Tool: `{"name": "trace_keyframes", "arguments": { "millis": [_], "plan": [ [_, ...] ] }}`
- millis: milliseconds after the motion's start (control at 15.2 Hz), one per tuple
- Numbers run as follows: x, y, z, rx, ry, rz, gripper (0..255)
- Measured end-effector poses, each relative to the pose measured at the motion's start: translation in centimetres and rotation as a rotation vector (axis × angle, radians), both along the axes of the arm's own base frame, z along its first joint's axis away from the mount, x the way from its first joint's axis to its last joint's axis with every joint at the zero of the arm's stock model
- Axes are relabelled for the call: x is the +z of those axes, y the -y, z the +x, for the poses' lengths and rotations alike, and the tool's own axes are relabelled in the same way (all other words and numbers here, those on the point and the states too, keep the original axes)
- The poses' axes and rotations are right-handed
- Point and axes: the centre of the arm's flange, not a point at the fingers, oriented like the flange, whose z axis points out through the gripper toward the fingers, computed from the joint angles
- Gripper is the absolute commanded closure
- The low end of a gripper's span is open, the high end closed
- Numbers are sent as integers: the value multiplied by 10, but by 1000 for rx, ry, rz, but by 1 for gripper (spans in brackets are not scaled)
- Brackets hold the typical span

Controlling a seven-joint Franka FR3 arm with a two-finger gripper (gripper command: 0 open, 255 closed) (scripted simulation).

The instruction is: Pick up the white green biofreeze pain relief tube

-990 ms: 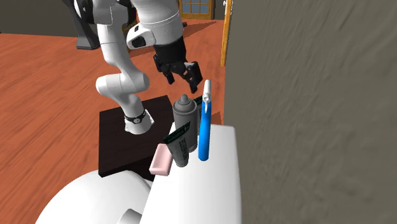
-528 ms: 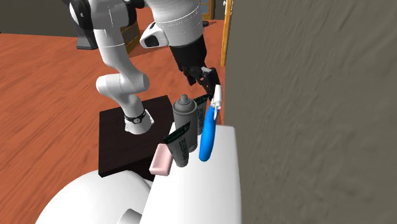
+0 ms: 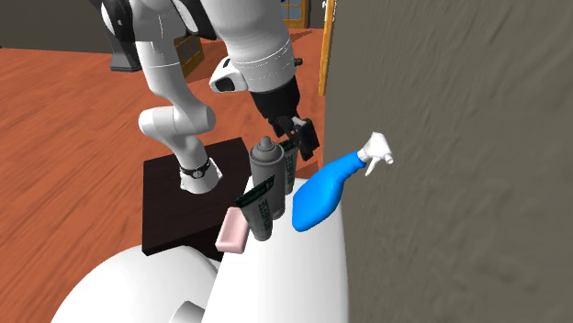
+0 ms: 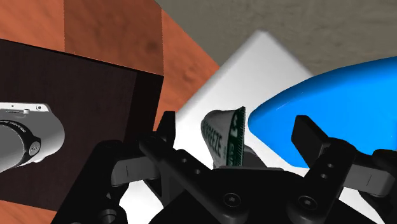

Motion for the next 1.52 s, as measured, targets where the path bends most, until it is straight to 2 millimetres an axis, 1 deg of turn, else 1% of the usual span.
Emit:
{"name": "trace_keyframes", "arguments": {
  "millis": [660,726,990,1518],
  "plan": [
    [-2,0,0,0,1,0,255],
    [0,0,0,0,1,0,255],
    [19,-1,0,0,0,0,255],
    [62,0,0,0,0,0,255]
  ]
}}
